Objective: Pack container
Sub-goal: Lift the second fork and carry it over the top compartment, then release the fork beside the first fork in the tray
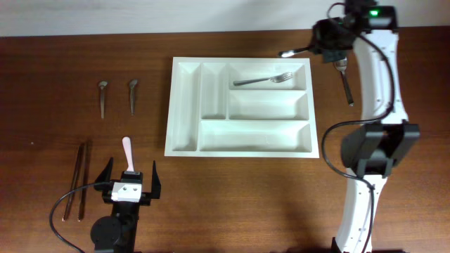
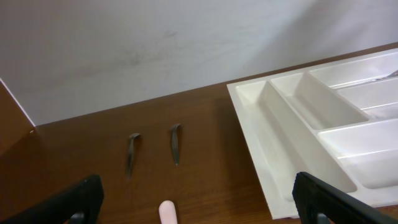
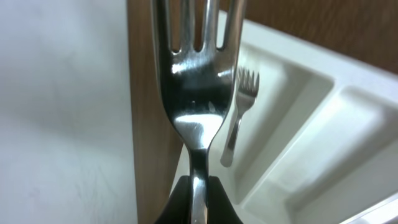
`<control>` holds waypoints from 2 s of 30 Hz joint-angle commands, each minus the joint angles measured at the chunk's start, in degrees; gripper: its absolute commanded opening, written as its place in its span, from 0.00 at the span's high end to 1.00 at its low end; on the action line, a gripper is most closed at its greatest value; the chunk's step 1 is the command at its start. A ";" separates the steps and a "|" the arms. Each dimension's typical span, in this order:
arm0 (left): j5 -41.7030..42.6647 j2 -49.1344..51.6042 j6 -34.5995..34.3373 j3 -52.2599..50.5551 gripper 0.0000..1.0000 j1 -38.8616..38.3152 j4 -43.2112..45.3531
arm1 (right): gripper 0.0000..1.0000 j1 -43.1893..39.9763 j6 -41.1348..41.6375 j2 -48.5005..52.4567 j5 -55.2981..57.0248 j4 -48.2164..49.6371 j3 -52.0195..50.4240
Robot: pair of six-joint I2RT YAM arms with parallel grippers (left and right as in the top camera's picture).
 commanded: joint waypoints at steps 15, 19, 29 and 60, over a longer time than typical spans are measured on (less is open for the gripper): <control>-0.39 -0.44 -0.13 -0.46 0.01 0.20 0.00 | 0.95 14.60 19.71 -0.13 19.41 6.43 -4.55; -0.42 -0.44 -0.13 -0.46 0.01 0.17 0.00 | 0.95 15.39 19.69 -0.13 19.34 12.26 -9.70; -0.42 -0.44 -0.13 -0.46 0.01 0.17 0.00 | 0.95 15.52 20.55 -0.13 19.37 19.15 -19.19; -0.39 -0.44 -0.13 -0.46 0.01 0.17 -0.02 | 0.08 10.49 -11.78 -0.37 21.70 26.88 -18.88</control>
